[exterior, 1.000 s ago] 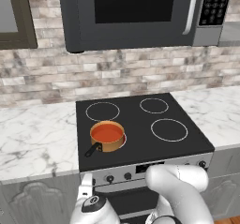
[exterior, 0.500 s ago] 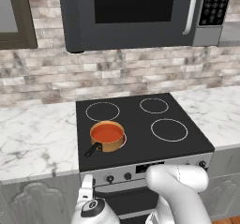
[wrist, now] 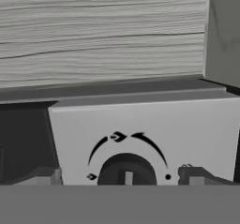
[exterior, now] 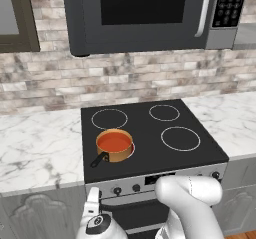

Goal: Wait until the marinara sauce is simmered to a deep red color and then turn off the stove.

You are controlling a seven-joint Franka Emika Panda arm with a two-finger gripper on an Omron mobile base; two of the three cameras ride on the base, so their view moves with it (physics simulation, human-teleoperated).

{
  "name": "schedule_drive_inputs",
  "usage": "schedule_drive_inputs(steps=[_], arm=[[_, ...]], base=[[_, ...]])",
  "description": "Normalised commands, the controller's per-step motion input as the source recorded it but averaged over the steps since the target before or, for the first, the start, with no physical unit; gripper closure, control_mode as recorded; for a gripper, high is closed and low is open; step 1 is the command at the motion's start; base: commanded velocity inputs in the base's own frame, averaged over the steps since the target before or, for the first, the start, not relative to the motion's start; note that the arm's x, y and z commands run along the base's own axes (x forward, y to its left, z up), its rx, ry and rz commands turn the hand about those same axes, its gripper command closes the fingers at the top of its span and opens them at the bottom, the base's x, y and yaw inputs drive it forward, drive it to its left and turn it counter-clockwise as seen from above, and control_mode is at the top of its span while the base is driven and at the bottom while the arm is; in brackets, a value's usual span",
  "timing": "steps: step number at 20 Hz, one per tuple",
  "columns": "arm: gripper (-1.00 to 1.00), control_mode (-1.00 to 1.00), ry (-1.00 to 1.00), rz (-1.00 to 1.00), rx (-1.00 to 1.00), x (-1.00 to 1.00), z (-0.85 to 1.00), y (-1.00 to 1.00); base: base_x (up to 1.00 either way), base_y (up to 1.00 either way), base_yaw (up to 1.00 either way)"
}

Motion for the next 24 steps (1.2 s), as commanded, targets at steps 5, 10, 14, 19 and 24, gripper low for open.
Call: schedule_drive_inputs(steps=[5, 10, 14, 19, 24], arm=[[1.0, -1.0, 0.0, 0.0, 0.0, 0.0, 0.0, 0.0], [1.0, -1.0, 0.0, 0.0, 0.0, 0.0, 0.0, 0.0], [1.0, -1.0, -0.02, 0.0, 0.02, 0.0, 0.0, 0.0], [1.0, -1.0, -0.1, -0.06, 0.26, -0.04, 0.0, -0.02], [1.0, -1.0, -0.13, -0.08, 0.4, -0.07, -0.07, -0.1]], base=[[0.0, 0.0, 0.0], [0.0, 0.0, 0.0], [0.0, 0.0, 0.0], [0.0, 0.0, 0.0], [0.0, 0.0, 0.0]])
